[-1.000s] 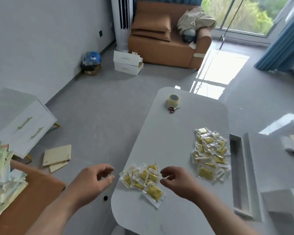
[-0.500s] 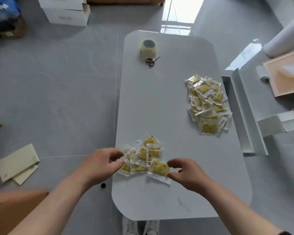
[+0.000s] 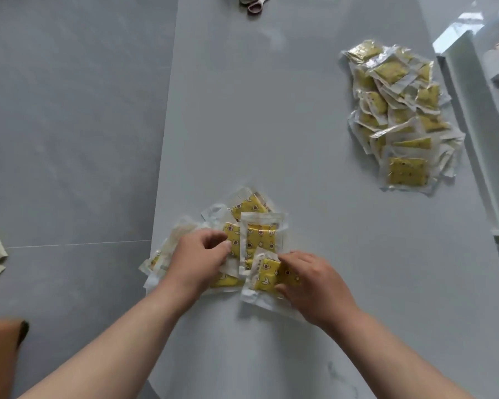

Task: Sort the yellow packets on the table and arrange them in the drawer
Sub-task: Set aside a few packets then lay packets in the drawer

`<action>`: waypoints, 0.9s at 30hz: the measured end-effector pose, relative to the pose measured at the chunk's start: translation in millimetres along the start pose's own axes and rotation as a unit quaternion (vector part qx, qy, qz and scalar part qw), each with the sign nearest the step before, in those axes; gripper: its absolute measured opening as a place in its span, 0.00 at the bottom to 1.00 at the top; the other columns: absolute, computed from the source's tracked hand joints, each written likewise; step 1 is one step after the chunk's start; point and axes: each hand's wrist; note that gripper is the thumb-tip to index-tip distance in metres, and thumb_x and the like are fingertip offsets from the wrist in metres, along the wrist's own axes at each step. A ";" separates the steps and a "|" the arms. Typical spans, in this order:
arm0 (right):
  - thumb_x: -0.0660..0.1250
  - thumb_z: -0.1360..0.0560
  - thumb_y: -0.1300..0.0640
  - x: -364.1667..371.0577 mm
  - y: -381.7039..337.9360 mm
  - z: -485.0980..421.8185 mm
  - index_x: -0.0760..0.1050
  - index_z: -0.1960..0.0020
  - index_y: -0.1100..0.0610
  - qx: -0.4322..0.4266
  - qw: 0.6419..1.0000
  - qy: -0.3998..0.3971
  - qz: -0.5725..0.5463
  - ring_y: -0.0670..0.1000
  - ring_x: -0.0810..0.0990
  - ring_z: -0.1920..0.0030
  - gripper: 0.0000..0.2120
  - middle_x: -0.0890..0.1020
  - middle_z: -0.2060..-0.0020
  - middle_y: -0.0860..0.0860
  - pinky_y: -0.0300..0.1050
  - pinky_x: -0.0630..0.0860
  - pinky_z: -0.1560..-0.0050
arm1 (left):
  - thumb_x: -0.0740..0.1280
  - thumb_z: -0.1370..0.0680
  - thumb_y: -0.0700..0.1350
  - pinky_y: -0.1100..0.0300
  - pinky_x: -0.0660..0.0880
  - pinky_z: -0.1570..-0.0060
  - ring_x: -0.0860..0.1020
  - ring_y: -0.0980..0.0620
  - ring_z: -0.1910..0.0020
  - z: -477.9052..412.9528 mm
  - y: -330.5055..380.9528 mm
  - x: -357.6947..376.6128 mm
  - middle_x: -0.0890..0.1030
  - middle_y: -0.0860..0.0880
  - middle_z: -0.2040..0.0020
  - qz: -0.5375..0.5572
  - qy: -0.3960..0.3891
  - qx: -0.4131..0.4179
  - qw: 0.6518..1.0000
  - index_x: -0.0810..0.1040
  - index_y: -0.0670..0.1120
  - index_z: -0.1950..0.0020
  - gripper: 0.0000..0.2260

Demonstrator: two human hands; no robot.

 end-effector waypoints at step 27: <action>0.78 0.33 0.60 -24.9 51.7 42.2 0.76 0.61 0.54 0.334 0.903 0.071 -0.263 0.53 0.80 0.65 0.11 0.81 0.68 0.50 0.49 0.75 0.62 | 0.75 0.28 0.52 0.52 0.66 0.34 0.68 0.44 0.33 6.1 7.0 99.2 0.72 0.45 0.34 -0.257 0.176 0.014 0.950 0.59 0.44 0.25 0.38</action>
Point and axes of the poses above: each hand's wrist, its own z-axis away from the middle knuckle, its own x-axis out of the palm, y = z × x
